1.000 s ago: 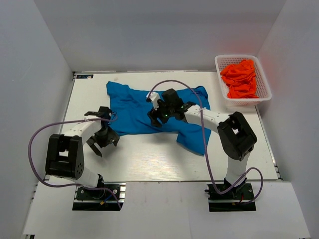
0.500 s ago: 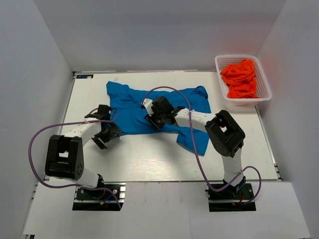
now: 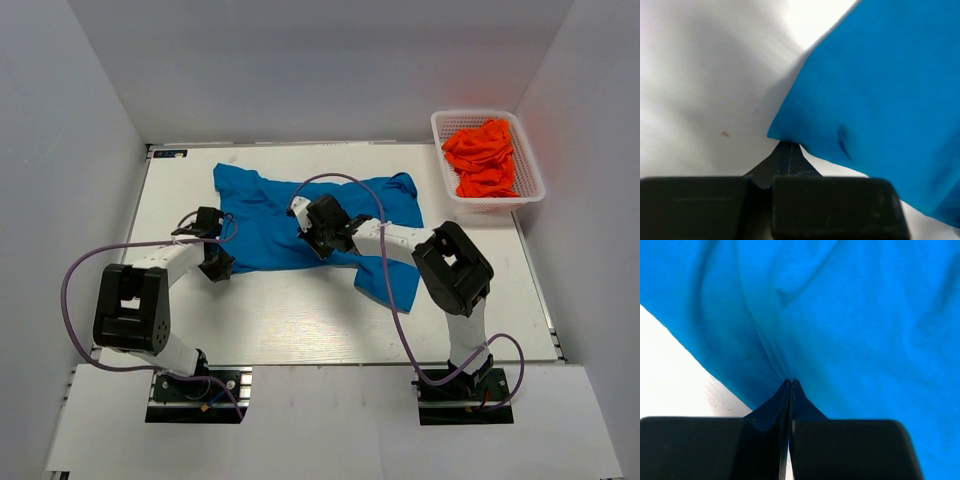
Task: Fold and stack the t-shirts
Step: Flatten out the tshirt
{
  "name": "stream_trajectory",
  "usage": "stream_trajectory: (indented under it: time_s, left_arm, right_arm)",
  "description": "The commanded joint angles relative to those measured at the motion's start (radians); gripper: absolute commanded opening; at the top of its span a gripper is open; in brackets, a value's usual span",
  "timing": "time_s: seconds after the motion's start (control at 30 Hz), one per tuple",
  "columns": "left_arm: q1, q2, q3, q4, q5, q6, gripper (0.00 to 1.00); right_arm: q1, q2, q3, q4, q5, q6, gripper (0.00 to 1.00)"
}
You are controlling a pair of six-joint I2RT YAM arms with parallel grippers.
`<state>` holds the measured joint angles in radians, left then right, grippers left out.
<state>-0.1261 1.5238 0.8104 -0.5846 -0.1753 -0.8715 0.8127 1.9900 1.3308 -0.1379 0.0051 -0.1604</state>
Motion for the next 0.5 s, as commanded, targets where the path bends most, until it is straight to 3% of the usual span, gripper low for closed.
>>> stream_trajectory:
  time_s: [0.0,0.47]
  left_arm:
    - [0.002,0.038,0.021,0.043,0.023,0.019,0.0]
    - [0.002,-0.206,0.111,-0.104,-0.11,0.029,0.0]
  right_arm:
    - [-0.004,-0.083,0.033,-0.005,0.035,0.027,0.0]
    - [-0.044,-0.157,0.226,-0.371,-0.036,0.133,0.0]
